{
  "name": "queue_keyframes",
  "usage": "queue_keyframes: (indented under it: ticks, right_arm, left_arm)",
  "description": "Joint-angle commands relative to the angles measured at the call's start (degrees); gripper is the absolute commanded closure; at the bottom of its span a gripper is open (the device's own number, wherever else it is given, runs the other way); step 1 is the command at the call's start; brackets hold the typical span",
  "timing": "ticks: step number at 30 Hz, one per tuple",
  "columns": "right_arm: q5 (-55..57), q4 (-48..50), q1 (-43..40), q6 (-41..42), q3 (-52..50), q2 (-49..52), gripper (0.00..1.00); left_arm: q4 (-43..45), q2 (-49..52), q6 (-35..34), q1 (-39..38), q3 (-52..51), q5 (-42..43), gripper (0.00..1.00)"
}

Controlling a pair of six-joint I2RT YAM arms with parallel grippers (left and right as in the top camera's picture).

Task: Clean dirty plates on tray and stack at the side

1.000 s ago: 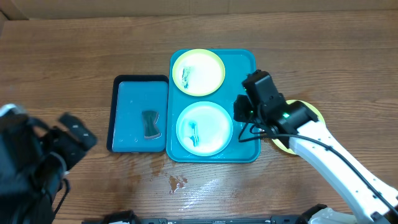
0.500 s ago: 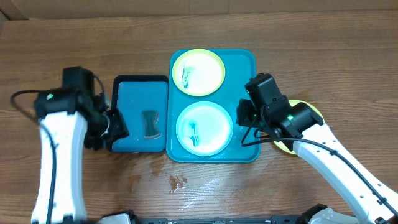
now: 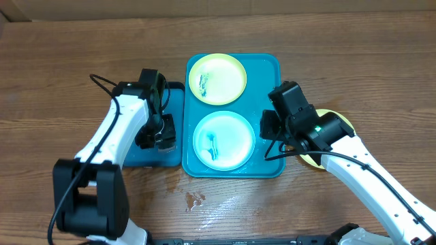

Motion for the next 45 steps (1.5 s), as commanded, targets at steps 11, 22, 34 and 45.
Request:
queue_keyframes:
  ticks: [11, 22, 34, 45]
  right_arm:
    - [0.3, -0.2, -0.4, 1.0, 0.6, -0.3, 0.53]
    - [-1.2, -0.5, -8.3, 4.3, 0.6, 0.4, 0.47]
    - [-9.5, 0.2, -7.3, -3.0, 0.3, 7.8, 0.48]
    - [-11.8, 3.6, -5.9, -7.5, 0.3, 15.4, 0.47]
  left_arm:
    - [6.4, 9.3, -2.2, 0.7, -0.9, -2.3, 0.77]
    - [-4.4, 7.6, -1.3, 0.8, 8.1, -2.6, 0.96]
    - [-1.1, 4.1, -1.4, 0.7, 6.1, -8.0, 0.96]
    - [5.1, 4.2, 0.2, 0.8, -1.1, -6.4, 0.96]
